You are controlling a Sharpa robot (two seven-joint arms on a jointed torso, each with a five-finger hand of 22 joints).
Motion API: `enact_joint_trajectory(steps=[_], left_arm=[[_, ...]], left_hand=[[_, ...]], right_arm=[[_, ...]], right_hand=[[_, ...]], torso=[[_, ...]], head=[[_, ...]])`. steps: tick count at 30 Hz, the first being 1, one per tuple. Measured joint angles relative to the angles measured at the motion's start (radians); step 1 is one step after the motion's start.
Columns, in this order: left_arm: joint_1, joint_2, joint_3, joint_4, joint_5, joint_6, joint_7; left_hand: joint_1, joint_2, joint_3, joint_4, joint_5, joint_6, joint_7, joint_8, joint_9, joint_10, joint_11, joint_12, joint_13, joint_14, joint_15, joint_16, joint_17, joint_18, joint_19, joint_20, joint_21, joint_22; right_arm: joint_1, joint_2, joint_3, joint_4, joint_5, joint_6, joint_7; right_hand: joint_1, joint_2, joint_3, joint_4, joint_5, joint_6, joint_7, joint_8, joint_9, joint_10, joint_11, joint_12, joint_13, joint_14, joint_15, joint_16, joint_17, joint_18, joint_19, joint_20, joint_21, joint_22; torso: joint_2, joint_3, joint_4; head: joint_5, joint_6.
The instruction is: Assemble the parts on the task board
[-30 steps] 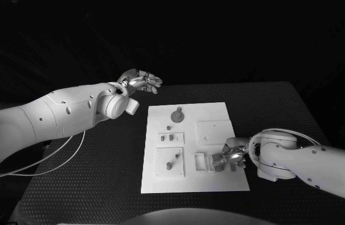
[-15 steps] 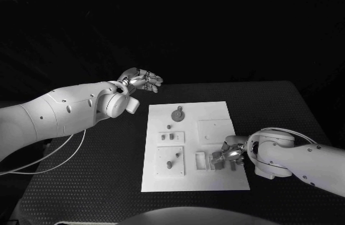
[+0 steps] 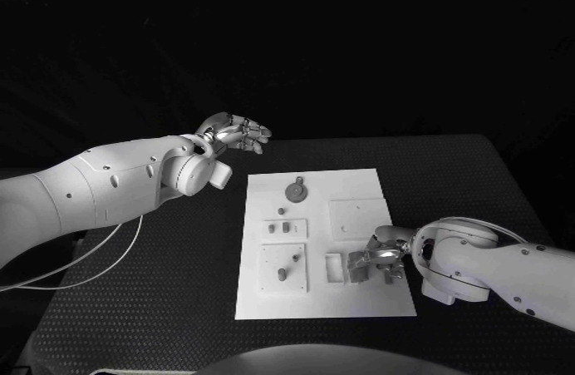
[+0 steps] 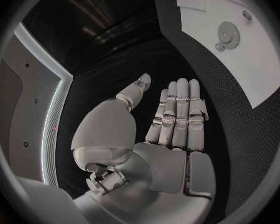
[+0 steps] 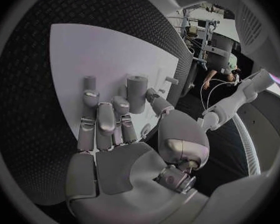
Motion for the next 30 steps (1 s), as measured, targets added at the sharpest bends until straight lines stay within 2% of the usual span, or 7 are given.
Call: enact_joint_trajectory(steps=[4,7,12,16,30], left_arm=[[0.0,0.0,0.0,-0.001,0.0,0.0,0.0],[0.0,0.002,0.0,-0.001,0.0,0.0,0.0],[0.0,0.004,0.0,0.0,0.0,0.001,-0.001],[0.0,0.003,0.0,-0.001,0.0,0.001,-0.001],[0.0,0.003,0.0,-0.001,0.0,0.002,-0.002]], left_hand=[[0.0,0.0,0.0,0.0,0.0,0.0,0.0,0.0,-0.001,0.0,0.0,0.0,0.0,0.0,0.0,0.0,0.0,0.0,0.0,0.0,0.0,-0.001],[0.0,0.0,0.0,0.0,0.0,0.0,0.0,0.0,-0.001,0.0,0.0,0.0,0.0,0.0,0.0,0.0,0.0,0.0,0.0,0.0,0.0,-0.001],[0.0,0.0,0.0,0.0,0.0,0.0,0.0,0.0,-0.001,0.0,0.0,0.0,0.0,0.0,0.0,0.0,0.001,0.0,0.0,0.0,0.0,-0.001],[0.0,0.0,0.0,0.0,0.0,0.0,0.0,0.0,-0.001,0.0,0.0,0.0,0.0,0.0,0.0,0.0,0.001,0.0,0.0,0.0,0.0,-0.001],[0.0,0.0,0.0,0.0,0.0,0.0,0.0,0.0,-0.001,0.0,0.0,0.0,0.0,0.0,0.0,0.0,0.001,0.0,0.0,0.0,0.0,-0.002]], right_arm=[[0.025,-0.006,0.002,0.029,0.031,-0.023,0.003],[0.033,-0.005,0.003,0.035,0.043,-0.034,0.003],[0.033,0.015,0.002,0.03,0.062,-0.044,0.003],[0.033,0.037,0.002,0.012,0.067,-0.044,0.002],[0.023,0.081,-0.002,-0.026,0.047,-0.02,-0.002]], right_hand=[[-0.004,0.003,0.001,0.001,0.0,0.003,-0.003,0.0,0.001,0.004,-0.004,0.004,-0.002,0.0,0.0,0.005,-0.004,0.0,0.0,0.0,0.0,0.0],[-0.005,0.003,0.006,0.006,0.0,0.005,-0.005,0.0,0.002,0.004,-0.004,0.004,-0.003,0.0,0.0,0.006,-0.006,0.0,0.0,0.0,0.0,0.0],[-0.024,-0.017,0.011,0.011,0.0,0.009,-0.008,0.0,0.005,0.007,-0.007,0.004,-0.006,0.002,-0.003,0.006,-0.009,0.0,0.0,0.0,0.0,0.0],[-0.03,-0.023,0.014,0.014,0.0,0.009,-0.008,0.001,0.004,0.007,-0.007,0.004,-0.006,0.001,-0.005,0.006,-0.01,0.0,0.0,0.0,0.0,0.0],[-0.034,-0.027,0.017,0.017,0.0,0.009,-0.008,0.0,0.002,0.009,-0.005,0.004,-0.007,0.002,-0.006,0.006,-0.016,0.0,0.0,0.0,0.0,0.0]], torso=[[0.0,-0.0003,0.0003],[0.0,-0.0004,0.0004],[0.0,-0.001,0.0008],[0.001,-0.001,0.0012],[0.001,0.0002,0.0017]], head=[[0.0,0.001],[-0.001,0.001],[-0.003,0.0],[-0.004,0.0],[0.001,-0.008]])
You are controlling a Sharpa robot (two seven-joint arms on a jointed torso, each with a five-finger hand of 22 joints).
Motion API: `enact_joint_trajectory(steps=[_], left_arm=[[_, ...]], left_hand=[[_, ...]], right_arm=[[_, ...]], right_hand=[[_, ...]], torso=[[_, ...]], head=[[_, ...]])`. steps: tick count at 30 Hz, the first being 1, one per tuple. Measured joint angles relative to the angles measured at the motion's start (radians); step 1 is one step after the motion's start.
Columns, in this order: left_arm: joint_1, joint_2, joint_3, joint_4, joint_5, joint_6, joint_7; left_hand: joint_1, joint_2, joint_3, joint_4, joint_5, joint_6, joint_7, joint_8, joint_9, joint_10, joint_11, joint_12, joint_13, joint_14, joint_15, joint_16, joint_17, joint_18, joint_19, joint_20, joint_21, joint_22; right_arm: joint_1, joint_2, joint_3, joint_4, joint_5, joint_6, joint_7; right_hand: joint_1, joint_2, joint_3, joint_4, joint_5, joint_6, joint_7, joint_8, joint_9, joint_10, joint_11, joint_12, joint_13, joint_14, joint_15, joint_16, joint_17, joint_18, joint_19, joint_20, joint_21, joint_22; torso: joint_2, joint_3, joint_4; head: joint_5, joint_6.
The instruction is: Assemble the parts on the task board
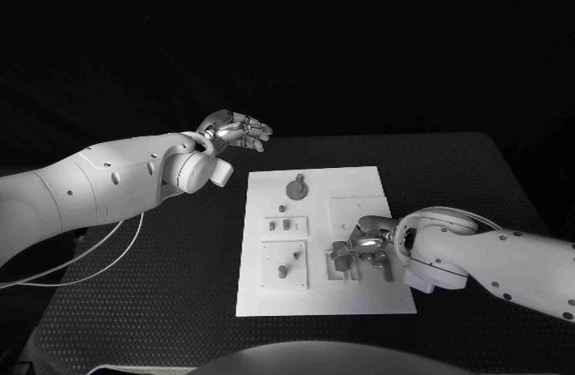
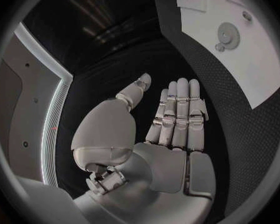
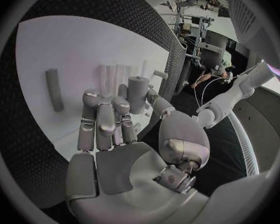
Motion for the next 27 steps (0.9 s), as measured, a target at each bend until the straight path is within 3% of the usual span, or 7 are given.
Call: enact_joint_trajectory(steps=[27], left_arm=[[0.0,0.001,0.0,0.0,0.0,0.002,-0.002]], left_hand=[[-0.008,0.0,0.0,0.0,0.0,0.0,0.0,0.0,-0.001,0.0,0.0,0.0,0.0,0.0,0.0,-0.004,0.001,0.0,0.0,0.0,0.0,-0.001]], right_arm=[[-0.016,0.019,-0.008,-0.02,-0.021,0.032,-0.006]], right_hand=[[-0.018,-0.008,0.004,0.004,0.0,0.001,0.002,-0.005,0.0,0.002,0.002,0.0,-0.002,-0.001,-0.004,0.004,-0.005,0.001,0.0,0.0,0.0,0.0]], torso=[[0.0,-0.0004,-0.0009]], head=[[0.009,-0.007]])
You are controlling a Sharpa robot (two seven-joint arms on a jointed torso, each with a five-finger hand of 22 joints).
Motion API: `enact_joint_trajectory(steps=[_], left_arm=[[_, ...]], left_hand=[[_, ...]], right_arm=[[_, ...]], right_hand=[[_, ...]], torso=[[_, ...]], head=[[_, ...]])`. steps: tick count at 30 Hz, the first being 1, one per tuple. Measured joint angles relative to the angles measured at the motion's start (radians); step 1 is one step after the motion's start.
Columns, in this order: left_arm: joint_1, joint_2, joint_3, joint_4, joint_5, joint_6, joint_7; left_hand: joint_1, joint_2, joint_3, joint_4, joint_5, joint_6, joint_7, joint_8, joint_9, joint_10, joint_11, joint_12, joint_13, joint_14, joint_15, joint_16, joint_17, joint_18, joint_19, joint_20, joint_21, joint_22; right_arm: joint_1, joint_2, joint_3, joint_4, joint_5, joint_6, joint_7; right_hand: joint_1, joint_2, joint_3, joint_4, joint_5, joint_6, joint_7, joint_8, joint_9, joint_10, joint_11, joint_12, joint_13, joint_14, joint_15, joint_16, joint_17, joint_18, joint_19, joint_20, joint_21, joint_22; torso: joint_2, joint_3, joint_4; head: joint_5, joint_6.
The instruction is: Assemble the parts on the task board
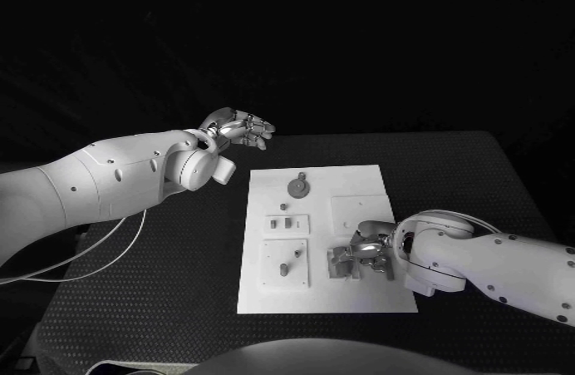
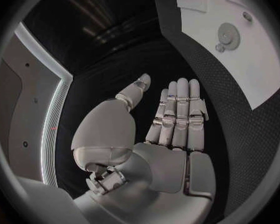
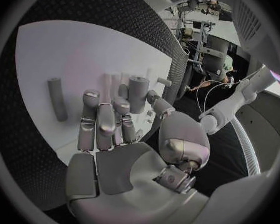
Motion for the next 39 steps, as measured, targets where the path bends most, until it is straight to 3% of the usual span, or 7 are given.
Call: enact_joint_trajectory(steps=[15,22,27,33,39], left_arm=[[0.0,-0.001,0.0,0.0,0.0,0.0,-0.001],[0.0,-0.002,0.0,0.0,0.0,0.0,-0.002],[0.0,-0.002,0.0,0.0,0.0,0.0,-0.003],[0.0,-0.002,0.0,0.0,0.0,0.0,-0.004],[0.0,-0.002,0.0,0.0,0.0,0.0,-0.005]], left_hand=[[0.0,0.0,0.0,0.0,0.0,-0.004,0.004,0.0,0.0,0.0,0.0,0.0,0.0,0.0,0.0,0.0,0.001,0.0,0.0,0.0,0.0,-0.001],[0.0,0.0,0.0,0.0,0.0,-0.004,0.004,0.0,-0.001,0.0,0.0,0.0,0.0,0.0,0.0,0.0,0.001,0.0,0.0,0.0,0.0,-0.001],[0.0,0.0,0.0,0.0,0.0,-0.007,0.0,0.0,-0.001,0.0,0.0,0.0,0.0,0.0,0.0,0.0,0.001,0.0,0.0,0.0,0.0,-0.001],[0.0,0.0,0.0,0.0,0.0,-0.007,0.0,0.0,-0.001,0.0,0.0,0.0,0.0,0.0,0.0,0.0,0.002,0.0,0.0,0.0,0.0,-0.001],[0.0,0.0,0.0,0.0,0.0,-0.007,0.0,0.0,-0.001,0.0,0.0,0.0,0.0,0.0,0.0,0.0,0.001,0.0,0.0,0.0,0.0,-0.001]], right_arm=[[-0.005,0.008,-0.001,-0.007,0.002,-0.001,0.0],[-0.005,0.01,0.0,-0.01,0.002,0.001,0.0],[-0.005,0.011,0.0,-0.012,0.002,0.003,0.001],[-0.005,0.011,0.0,-0.013,0.002,0.002,0.002],[-0.005,0.011,0.0,-0.013,0.002,0.001,0.003]], right_hand=[[-0.028,-0.036,0.013,0.013,0.0,0.003,0.001,-0.011,0.0,-0.003,-0.002,0.0,-0.003,-0.016,-0.002,0.004,-0.027,0.008,0.0,0.0,0.0,0.0],[-0.034,-0.061,0.028,0.027,0.0,-0.003,0.013,-0.02,-0.001,-0.013,0.006,0.0,-0.009,-0.047,0.001,0.005,-0.064,0.01,-0.002,0.002,-0.001,0.0],[-0.038,-0.105,0.039,0.054,0.0,-0.013,0.023,-0.03,-0.001,-0.024,0.009,-0.005,-0.017,-0.063,0.003,0.0,-0.084,0.01,-0.008,0.0,-0.006,0.0],[-0.032,-0.167,0.072,0.12,0.0,-0.023,0.029,-0.035,0.001,-0.031,0.016,-0.005,-0.022,-0.071,0.01,0.0,-0.094,0.007,-0.011,0.003,-0.01,0.0],[-0.022,-0.195,0.087,0.153,0.0,-0.029,0.028,-0.04,0.007,-0.033,0.018,-0.005,-0.023,-0.075,0.014,0.0,-0.099,0.006,-0.012,0.004,-0.01,0.0]], torso=[[0.0,0.0004,-0.0003],[0.0,0.0009,-0.0003],[0.0,0.0009,-0.0003],[0.0,0.001,-0.0003],[0.0,0.001,-0.0003]], head=[[0.005,-0.002],[0.008,-0.004],[0.008,-0.005],[0.009,-0.007],[0.009,-0.007]])
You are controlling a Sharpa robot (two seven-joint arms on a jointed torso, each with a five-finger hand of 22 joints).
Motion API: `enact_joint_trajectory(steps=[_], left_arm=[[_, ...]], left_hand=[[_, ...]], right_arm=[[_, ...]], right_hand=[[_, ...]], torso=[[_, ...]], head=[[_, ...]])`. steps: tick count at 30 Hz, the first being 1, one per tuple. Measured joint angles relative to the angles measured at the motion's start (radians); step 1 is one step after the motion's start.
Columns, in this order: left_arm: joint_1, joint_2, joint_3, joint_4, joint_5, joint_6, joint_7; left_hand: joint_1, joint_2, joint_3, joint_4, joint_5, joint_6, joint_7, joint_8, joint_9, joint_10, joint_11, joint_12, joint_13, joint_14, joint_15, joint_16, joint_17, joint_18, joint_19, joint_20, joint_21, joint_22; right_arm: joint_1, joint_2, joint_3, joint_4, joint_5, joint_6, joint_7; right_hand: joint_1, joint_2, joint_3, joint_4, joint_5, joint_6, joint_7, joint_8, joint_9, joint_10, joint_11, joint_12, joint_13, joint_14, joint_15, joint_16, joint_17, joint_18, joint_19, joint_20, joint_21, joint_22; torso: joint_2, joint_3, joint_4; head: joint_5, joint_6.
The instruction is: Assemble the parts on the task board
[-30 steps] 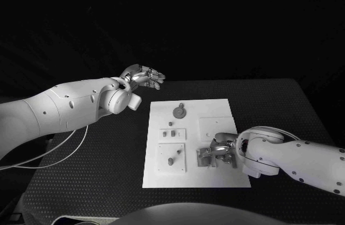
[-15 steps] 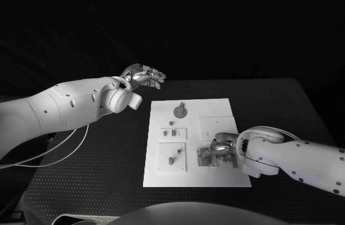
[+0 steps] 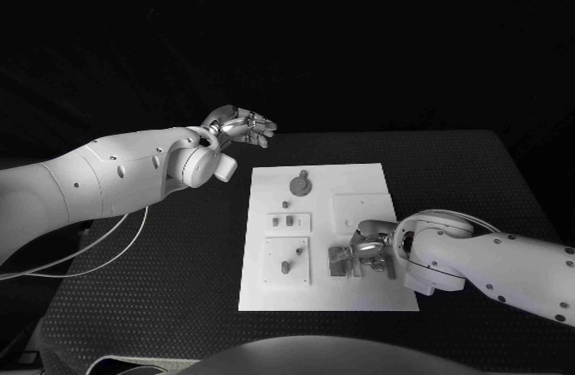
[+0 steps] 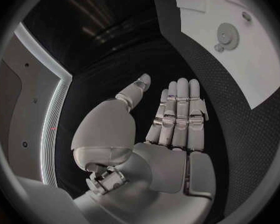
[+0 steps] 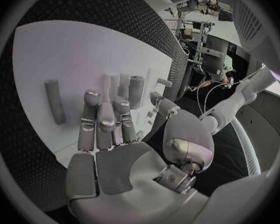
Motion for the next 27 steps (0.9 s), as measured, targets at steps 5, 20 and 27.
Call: enact_joint_trajectory(steps=[5,20,27], left_arm=[[0.0,0.0,0.0,0.0,0.0,0.0,0.0],[0.0,0.0,0.0,-0.005,0.0,0.0,-0.001],[0.0,0.0,0.0,-0.006,0.0,0.0,-0.001]], left_hand=[[0.0,0.0,-0.003,0.003,0.0,0.0,0.0,0.0,-0.001,0.0,0.0,0.0,0.0,0.0,0.0,0.0,0.0,0.0,0.0,0.0,0.0,0.0],[0.0,0.0,-0.003,0.003,0.0,0.0,0.0,0.0,-0.001,0.0,0.0,0.0,0.0,0.0,0.0,0.0,0.001,0.0,0.0,0.0,0.0,0.0],[0.0,0.0,-0.003,0.003,0.0,0.0,0.0,0.0,-0.001,0.0,0.0,0.0,0.0,0.0,0.0,0.0,0.001,0.0,0.0,0.0,0.0,0.0]], right_arm=[[-0.001,-0.002,-0.001,0.003,0.0,-0.006,0.002],[0.058,-0.103,0.009,0.061,-0.018,-0.067,0.029],[0.088,-0.172,0.014,0.051,-0.026,-0.038,0.019]], right_hand=[[0.012,-0.016,0.003,0.011,0.0,-0.003,0.003,0.0,0.003,-0.007,0.0,0.0,-0.001,-0.001,0.001,0.0,-0.002,-0.001,-0.003,0.003,0.0,0.0],[0.078,0.016,-0.039,-0.03,0.0,0.003,-0.005,0.013,0.031,-0.001,-0.009,0.02,-0.001,0.01,-0.008,0.02,-0.005,-0.007,0.001,-0.001,0.004,0.0],[0.088,0.097,-0.073,-0.089,0.0,0.011,-0.013,0.021,0.052,0.004,-0.014,0.028,-0.001,0.023,-0.014,0.026,0.001,-0.007,0.005,-0.005,0.004,0.0]], torso=[[0.0,0.0,-0.0006],[0.0,0.0,-0.0008],[-0.001,0.0,-0.002]], head=[[0.0,-0.001],[-0.008,0.008],[-0.023,0.016]])
